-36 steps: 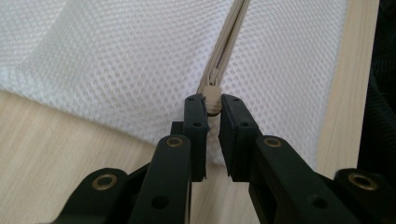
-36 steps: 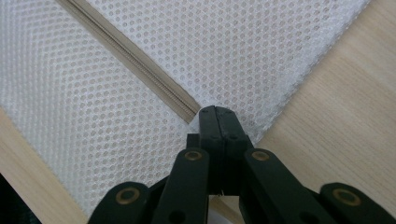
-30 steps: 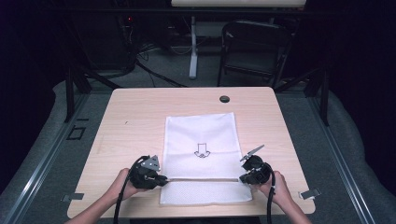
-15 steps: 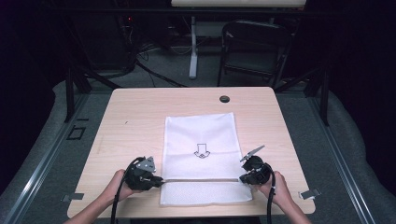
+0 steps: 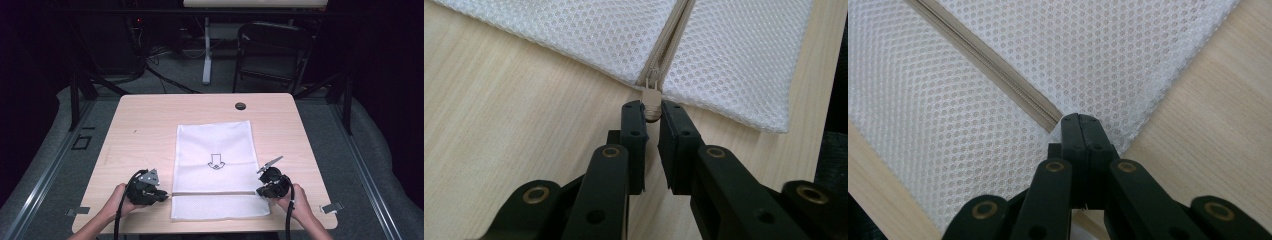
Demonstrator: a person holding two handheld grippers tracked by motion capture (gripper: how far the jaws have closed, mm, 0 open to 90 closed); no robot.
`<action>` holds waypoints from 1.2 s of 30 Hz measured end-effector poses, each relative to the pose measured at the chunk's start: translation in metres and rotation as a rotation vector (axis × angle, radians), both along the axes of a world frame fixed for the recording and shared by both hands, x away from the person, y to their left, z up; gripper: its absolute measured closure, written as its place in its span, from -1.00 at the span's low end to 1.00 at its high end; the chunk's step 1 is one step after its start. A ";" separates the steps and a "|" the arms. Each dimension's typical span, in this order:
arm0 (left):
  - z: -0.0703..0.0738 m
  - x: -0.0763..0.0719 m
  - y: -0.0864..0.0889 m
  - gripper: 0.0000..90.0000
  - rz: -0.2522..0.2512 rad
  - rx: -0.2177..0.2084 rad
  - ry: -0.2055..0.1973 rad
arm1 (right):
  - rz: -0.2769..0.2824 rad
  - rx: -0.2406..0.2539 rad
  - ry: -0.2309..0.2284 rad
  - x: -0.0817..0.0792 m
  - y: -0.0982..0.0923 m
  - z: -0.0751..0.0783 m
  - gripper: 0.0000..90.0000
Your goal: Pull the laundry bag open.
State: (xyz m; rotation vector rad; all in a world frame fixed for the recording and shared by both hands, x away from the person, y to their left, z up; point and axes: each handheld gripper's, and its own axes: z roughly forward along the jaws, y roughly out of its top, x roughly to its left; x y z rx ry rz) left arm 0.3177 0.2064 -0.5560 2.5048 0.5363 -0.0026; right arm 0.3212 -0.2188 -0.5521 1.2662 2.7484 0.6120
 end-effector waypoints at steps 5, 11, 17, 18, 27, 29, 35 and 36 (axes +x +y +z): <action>0.002 0.001 -0.002 0.80 0.003 -0.001 -0.005 | -0.024 0.000 0.006 0.000 0.002 0.000 1.00; 0.012 0.002 -0.001 0.39 0.023 -0.047 0.010 | 0.015 0.036 0.021 0.001 0.000 0.004 0.47; 0.030 0.001 -0.001 -0.33 0.152 -0.065 -0.031 | -0.005 0.031 -0.086 -0.006 0.003 0.025 -0.08; 0.033 0.001 -0.001 -0.40 0.173 -0.065 -0.035 | -0.005 0.044 -0.081 -0.007 0.002 0.027 -0.20; 0.050 0.000 0.006 -0.91 0.414 -0.001 -0.089 | -0.108 0.013 -0.131 -0.014 -0.031 0.042 -0.86; 0.050 0.002 0.014 -0.93 0.440 -0.014 -0.077 | -0.135 -0.011 -0.117 -0.015 -0.041 0.040 -1.00; 0.045 0.007 0.030 -1.00 0.516 -0.008 -0.079 | -0.191 -0.014 -0.133 -0.015 -0.063 0.038 -1.00; 0.043 0.008 0.031 -1.00 0.522 -0.004 -0.077 | -0.201 -0.019 -0.131 -0.014 -0.064 0.036 -1.00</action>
